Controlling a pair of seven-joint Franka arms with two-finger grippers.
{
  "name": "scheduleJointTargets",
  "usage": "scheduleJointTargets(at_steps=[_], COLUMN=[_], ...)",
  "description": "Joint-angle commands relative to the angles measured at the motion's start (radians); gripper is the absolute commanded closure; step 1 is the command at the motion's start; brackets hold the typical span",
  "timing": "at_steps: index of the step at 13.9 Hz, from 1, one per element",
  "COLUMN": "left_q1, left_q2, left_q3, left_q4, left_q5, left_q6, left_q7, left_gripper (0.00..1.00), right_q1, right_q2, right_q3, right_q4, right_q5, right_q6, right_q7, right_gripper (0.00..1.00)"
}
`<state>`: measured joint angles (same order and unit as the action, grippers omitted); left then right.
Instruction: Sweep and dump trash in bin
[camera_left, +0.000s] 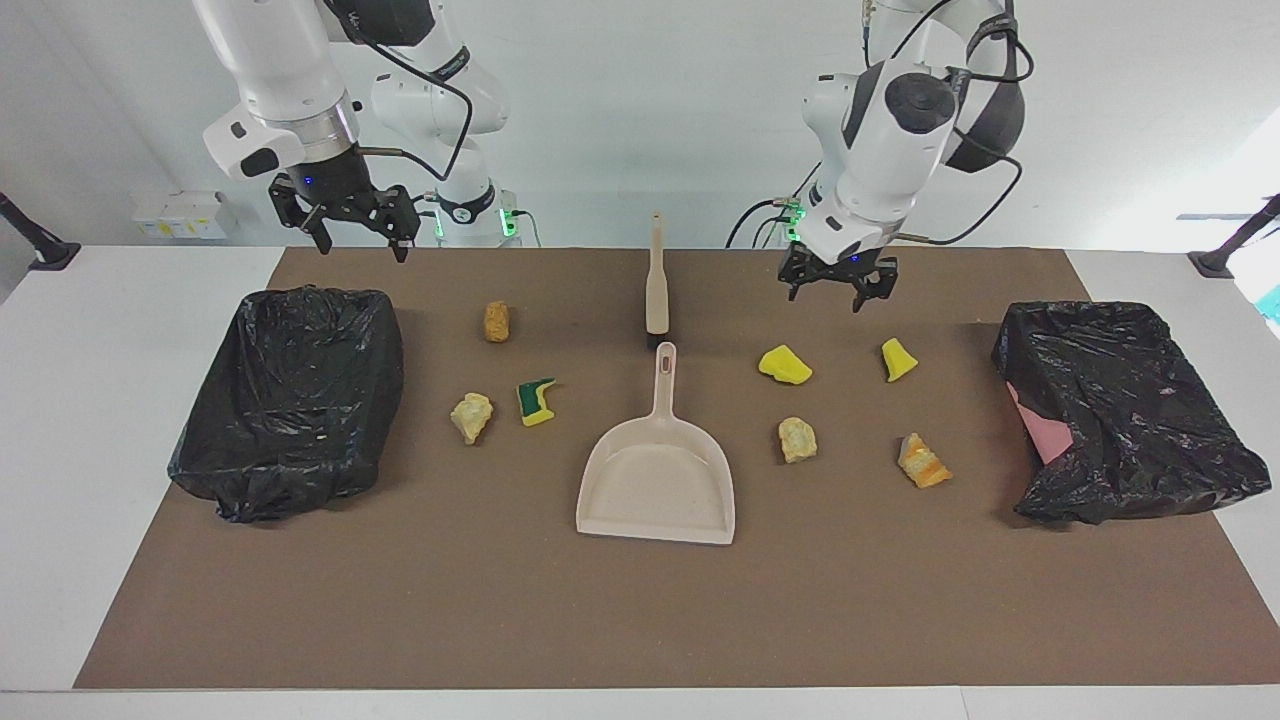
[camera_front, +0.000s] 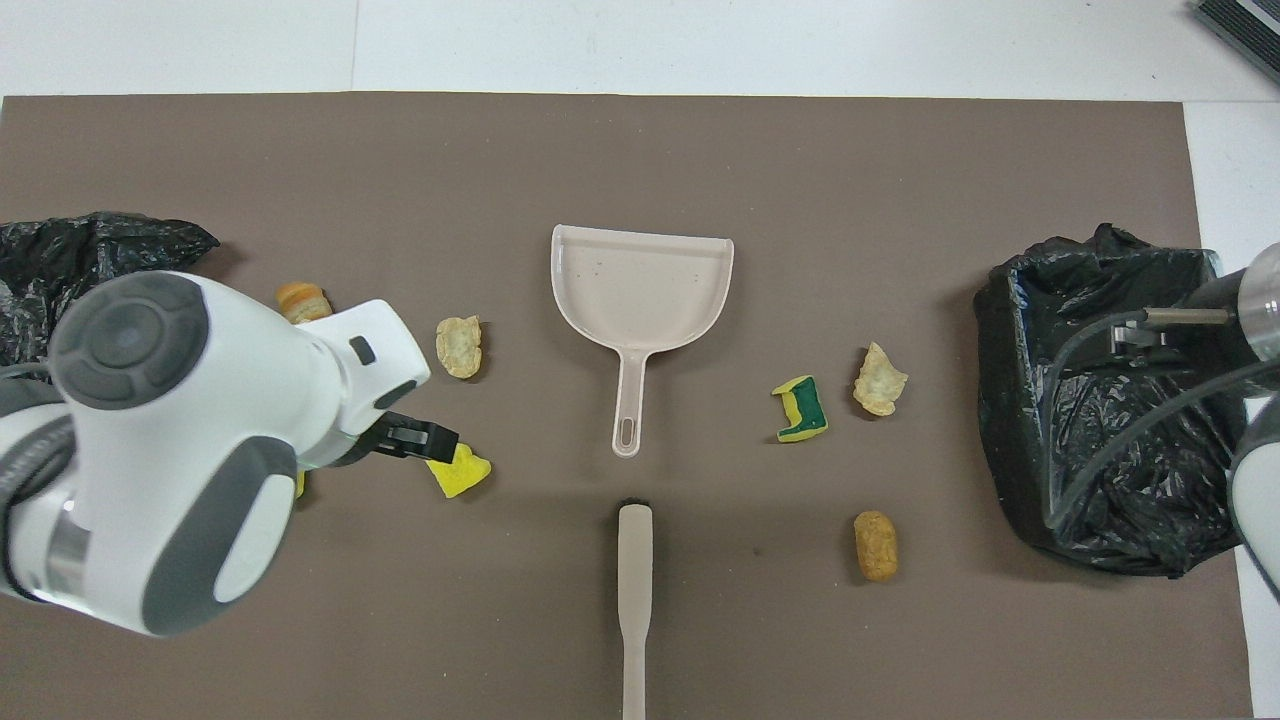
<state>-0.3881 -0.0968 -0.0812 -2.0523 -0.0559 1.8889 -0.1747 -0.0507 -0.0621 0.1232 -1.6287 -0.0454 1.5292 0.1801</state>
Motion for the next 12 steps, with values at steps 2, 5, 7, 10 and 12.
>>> scheduleJointTargets(at_steps=[2,5,7,10,12], left_q1=[-0.162,-0.308,-0.403,-0.532,-0.595], left_q2=[-0.038,-0.037,-0.026,-0.006,0.000], left_q3=[0.018,0.017,0.017,0.017,0.017], left_q4=[-0.146,-0.250,-0.290,-0.374,-0.385], left_q5=[-0.004,-0.004,-0.005,-0.005,-0.005], left_q6=[0.128,0.266,0.323,0.456,0.469], left_q7=[-0.152,-0.309,-0.397,-0.505,-0.558], left_gripper=[0.00,0.00,0.00,0.00,0.00], right_q1=[-0.015,-0.015,-0.015,-0.015,-0.017], right_q2=[-0.022,-0.022,-0.022,-0.019,-0.016], right_q3=[0.009,0.009,0.009,0.009,0.009], right_q4=[-0.026,-0.026,-0.026,-0.025,-0.025], right_q5=[0.016,0.016,0.016,0.016,0.016], right_q6=[0.014,0.015,0.015,0.020,0.054], right_q7=[0.002,0.002,0.004,0.005,0.012], right_gripper=[0.00,0.00,0.00,0.00,0.00])
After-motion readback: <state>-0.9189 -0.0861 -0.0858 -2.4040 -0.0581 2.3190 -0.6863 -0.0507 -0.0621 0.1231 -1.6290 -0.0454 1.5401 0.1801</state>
